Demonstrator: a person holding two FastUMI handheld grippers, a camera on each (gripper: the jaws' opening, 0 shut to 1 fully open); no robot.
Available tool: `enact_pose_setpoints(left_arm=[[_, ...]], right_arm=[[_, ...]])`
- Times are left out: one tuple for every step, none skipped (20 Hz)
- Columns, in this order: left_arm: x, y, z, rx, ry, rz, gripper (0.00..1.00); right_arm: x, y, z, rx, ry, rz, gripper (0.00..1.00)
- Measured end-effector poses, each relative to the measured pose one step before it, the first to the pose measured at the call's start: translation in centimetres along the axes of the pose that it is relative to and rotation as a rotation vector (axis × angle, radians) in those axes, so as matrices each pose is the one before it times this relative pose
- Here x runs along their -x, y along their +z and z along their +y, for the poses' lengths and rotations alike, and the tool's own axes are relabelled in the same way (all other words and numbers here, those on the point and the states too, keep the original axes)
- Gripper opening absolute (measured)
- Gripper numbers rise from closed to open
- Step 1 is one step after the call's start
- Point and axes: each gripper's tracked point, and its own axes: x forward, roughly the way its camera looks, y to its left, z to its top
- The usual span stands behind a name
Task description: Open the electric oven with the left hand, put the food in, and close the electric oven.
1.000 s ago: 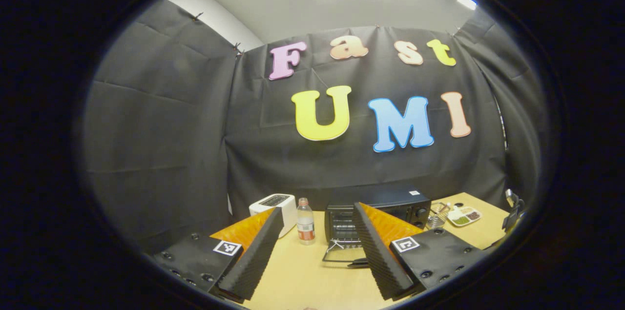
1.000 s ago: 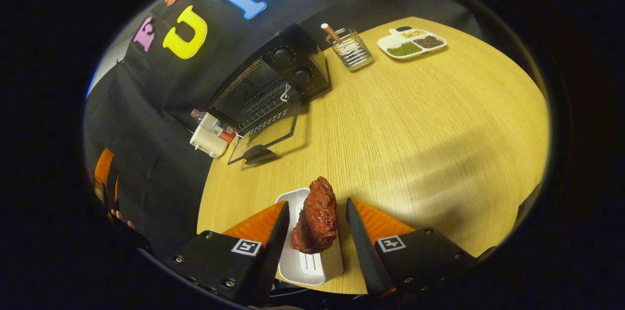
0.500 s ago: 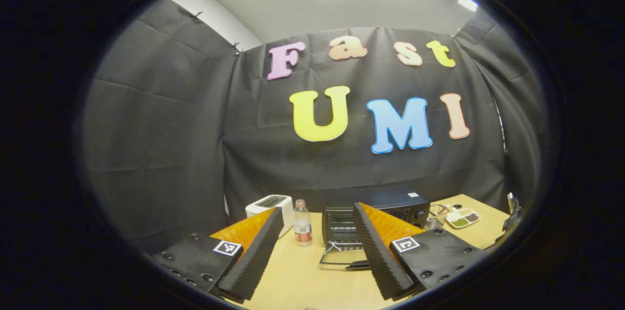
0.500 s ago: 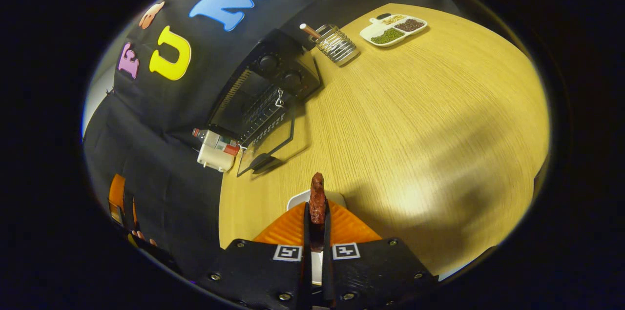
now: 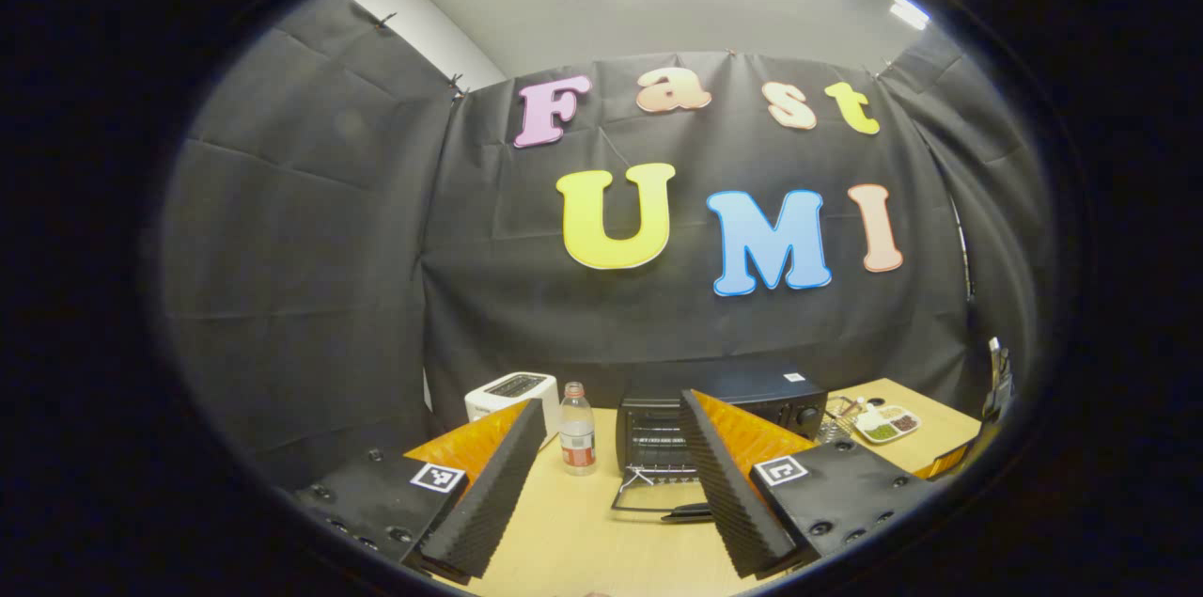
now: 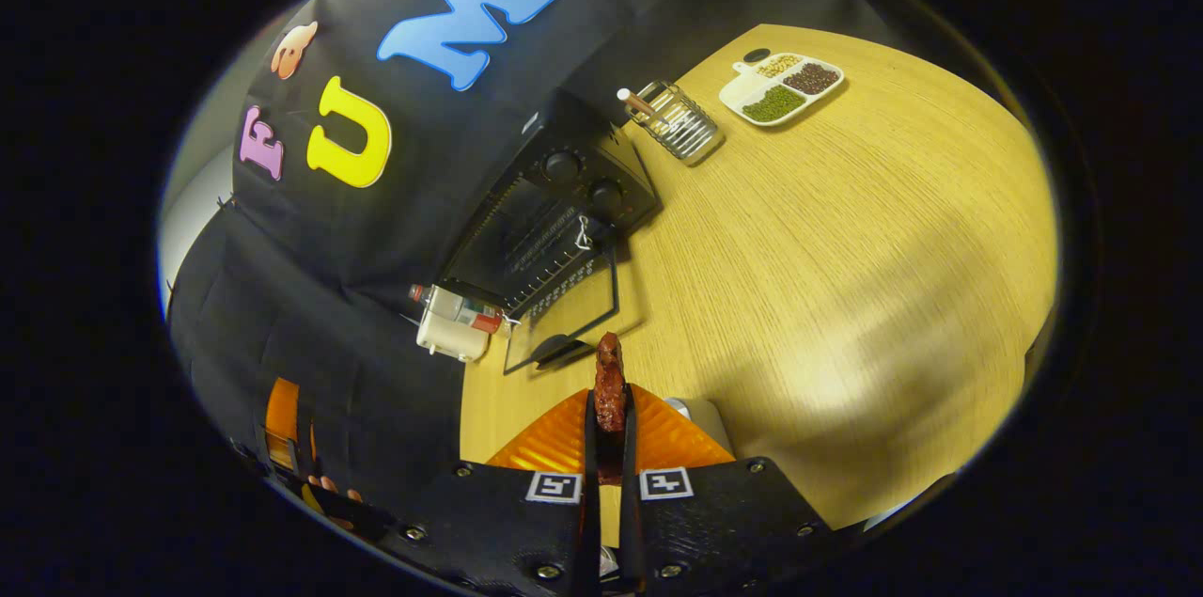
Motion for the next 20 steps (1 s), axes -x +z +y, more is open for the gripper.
enact_pose_setpoints(left_arm=[[-0.235, -0.237, 0.157, 0.00208, -0.00375, 0.00352, 1.00], [-0.279, -0.138, 0.217, 0.00138, -0.00241, 0.00186, 1.00], [-0.322, -0.180, 0.300, 0.00106, -0.00257, 0.00059, 1.00], [-0.352, -0.029, 0.243, 0.00093, -0.00190, -0.00100, 1.00], [-0.321, -0.007, 0.461, 0.00007, -0.00082, -0.00021, 1.00], [-0.365, -0.087, 0.457, 0.00008, 0.00129, -0.00060, 1.00], [-0.378, -0.131, 0.555, 0.00210, 0.00186, -0.00123, 1.00], [-0.389, 0.066, 0.528, 0.00254, 0.00172, -0.00138, 1.00], [-0.369, -0.126, 0.585, 0.00184, 0.00245, 0.00156, 1.00], [-0.350, -0.150, 0.582, 0.00255, 0.00210, -0.00024, 1.00], [-0.490, -0.243, 0.617, 0.00124, 0.00216, 0.00341, 1.00], [-0.350, -0.216, 0.518, 0.00042, 0.00177, 0.00518, 1.00], [-0.298, -0.179, 0.507, 0.00028, 0.00078, 0.00361, 1.00], [-0.405, -0.147, 0.521, -0.00041, 0.00125, 0.00296, 1.00], [-0.332, -0.273, 0.437, -0.00120, -0.00057, 0.00256, 1.00], [-0.312, -0.108, 0.430, -0.00432, 0.00048, 0.00206, 1.00], [-0.396, -0.050, 0.537, -0.00708, 0.00097, 0.00205, 1.00], [-0.315, -0.141, 0.507, -0.00647, 0.00274, -0.00072, 1.00], [-0.303, 0.011, 0.616, -0.00417, 0.00411, -0.00081, 1.00], [-0.215, 0.049, 0.583, -0.00201, 0.00516, 0.00005, 1.00]], right_arm=[[-0.302, 0.394, 0.917, -0.00137, 0.01648, -0.01003, 0.08], [-0.438, 0.447, 0.687, -0.00029, 0.00949, -0.00957, 0.08], [-0.338, 0.287, 0.714, 0.00023, 0.00974, -0.00796, 0.08], [-0.542, 0.260, 0.749, 0.00112, 0.00994, -0.00882, 0.08], [-0.515, 0.264, 0.740, 0.00017, 0.01001, -0.00699, 0.08], [-0.484, 0.144, 0.727, -0.00157, 0.00810, -0.00691, 0.08], [-0.802, 0.092, 0.654, -0.00247, 0.00222, -0.00526, 0.08], [-0.750, 0.122, 0.548, -0.00286, 0.00425, -0.00496, 0.08], [-0.696, 0.042, 0.655, -0.00262, 0.00607, -0.00538, 0.08], [-0.758, 0.014, 0.607, -0.00265, 0.00552, -0.00520, 0.08], [-0.871, 0.011, 0.655, -0.00127, 0.00455, -0.00696, 0.08], [-0.945, 0.190, 0.523, -0.00182, 0.00295, -0.00835, 0.08], [-0.783, 0.079, 0.517, -0.00111, 0.00534, -0.00905, 0.08], [-0.810, 0.072, 0.427, -0.00163, 0.00363, -0.00698, 0.08], [-0.856, 0.046, 0.310, -0.00200, 0.00148, -0.00762, 0.08], [-0.895, 0.087, 0.242, -0.00134, -0.00135, -0.00907, 0.09], [-0.742, 0.119, 0.235, -0.00039, -0.00213, -0.01322, 0.08], [-0.835, 0.207, 0.238, -0.00001, -0.00053, -0.01324, 0.08], [-0.743, 0.116, 0.287, -0.00110, 0.00237, -0.01232, 0.08], [-0.769, 0.129, 0.141, -0.00240, -0.00048, -0.00876, 0.08]])
